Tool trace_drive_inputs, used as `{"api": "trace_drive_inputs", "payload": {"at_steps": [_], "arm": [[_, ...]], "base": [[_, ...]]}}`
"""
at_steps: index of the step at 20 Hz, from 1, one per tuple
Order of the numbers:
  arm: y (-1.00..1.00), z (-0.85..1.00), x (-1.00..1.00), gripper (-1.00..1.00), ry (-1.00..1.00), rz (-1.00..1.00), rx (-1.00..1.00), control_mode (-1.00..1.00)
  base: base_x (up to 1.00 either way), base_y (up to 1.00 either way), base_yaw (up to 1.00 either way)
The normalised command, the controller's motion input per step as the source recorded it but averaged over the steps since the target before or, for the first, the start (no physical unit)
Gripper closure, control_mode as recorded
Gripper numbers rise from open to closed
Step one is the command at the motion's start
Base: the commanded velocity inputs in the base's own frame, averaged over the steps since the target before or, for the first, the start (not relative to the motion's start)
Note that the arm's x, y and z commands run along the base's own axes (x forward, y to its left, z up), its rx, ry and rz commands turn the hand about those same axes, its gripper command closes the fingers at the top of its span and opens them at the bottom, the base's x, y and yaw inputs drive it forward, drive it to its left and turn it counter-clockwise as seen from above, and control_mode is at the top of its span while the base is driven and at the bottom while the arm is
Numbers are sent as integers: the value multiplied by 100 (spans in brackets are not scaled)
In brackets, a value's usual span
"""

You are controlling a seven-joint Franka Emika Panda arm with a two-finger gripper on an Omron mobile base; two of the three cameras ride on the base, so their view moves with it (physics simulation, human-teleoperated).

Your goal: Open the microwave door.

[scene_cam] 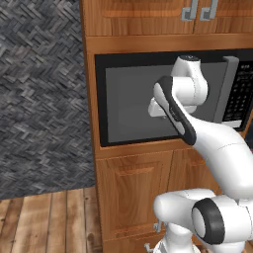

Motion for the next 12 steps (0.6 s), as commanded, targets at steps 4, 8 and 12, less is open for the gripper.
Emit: {"api": "trace_drive_inputs", "payload": {"at_steps": [4, 8, 12], "arm": [[-16, 0, -26, -100, -11, 0, 1, -100], [-44, 0, -57, -100, -29, 0, 8, -100], [-50, 4, -70, -100, -31, 0, 6, -100]], "base": [[0, 0, 0], [0, 0, 0], [0, 0, 0]]}}
